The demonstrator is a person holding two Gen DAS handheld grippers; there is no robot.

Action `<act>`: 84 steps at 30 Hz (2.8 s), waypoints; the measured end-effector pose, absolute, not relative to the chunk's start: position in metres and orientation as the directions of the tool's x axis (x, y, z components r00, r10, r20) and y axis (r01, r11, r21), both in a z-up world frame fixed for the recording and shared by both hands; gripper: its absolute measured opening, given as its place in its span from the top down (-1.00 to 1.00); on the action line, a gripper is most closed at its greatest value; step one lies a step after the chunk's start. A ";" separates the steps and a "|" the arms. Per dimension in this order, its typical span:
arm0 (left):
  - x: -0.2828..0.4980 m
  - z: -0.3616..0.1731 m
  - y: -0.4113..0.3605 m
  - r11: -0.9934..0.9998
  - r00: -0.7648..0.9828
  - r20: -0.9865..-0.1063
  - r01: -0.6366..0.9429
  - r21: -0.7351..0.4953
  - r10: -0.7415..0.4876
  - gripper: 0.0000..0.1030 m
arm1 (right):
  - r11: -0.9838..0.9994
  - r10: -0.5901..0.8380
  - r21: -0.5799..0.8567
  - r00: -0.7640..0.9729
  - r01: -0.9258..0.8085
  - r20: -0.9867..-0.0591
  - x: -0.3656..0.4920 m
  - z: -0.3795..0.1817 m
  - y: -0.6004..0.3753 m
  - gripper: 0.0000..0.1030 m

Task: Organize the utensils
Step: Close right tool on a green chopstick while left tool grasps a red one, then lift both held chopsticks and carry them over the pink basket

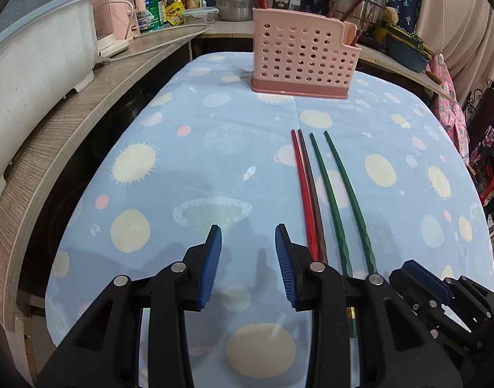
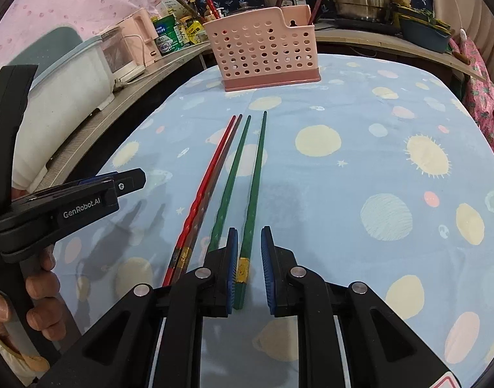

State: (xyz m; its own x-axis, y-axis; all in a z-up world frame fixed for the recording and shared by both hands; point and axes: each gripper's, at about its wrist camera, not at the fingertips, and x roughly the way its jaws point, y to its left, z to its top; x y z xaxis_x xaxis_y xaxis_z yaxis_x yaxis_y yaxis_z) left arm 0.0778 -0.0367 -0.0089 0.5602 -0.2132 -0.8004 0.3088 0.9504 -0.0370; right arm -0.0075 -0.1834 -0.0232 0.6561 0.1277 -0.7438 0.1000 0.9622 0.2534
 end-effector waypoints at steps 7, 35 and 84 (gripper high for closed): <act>0.065 -0.020 -0.040 0.941 0.532 -0.817 0.338 -0.035 -0.221 0.36 | 0.959 0.141 0.264 0.635 0.102 -0.759 -0.014 -0.034 -0.177 0.69; 0.043 -0.040 -0.052 0.913 0.459 -0.846 0.402 -0.073 -0.270 0.10 | 0.955 0.100 0.251 0.626 0.157 -0.773 -0.022 -0.046 -0.191 0.88; 0.065 0.016 -0.030 0.932 0.530 -0.799 0.347 -0.101 -0.284 0.86 | 0.953 0.080 0.262 0.712 0.151 -0.698 -0.013 0.012 -0.210 0.87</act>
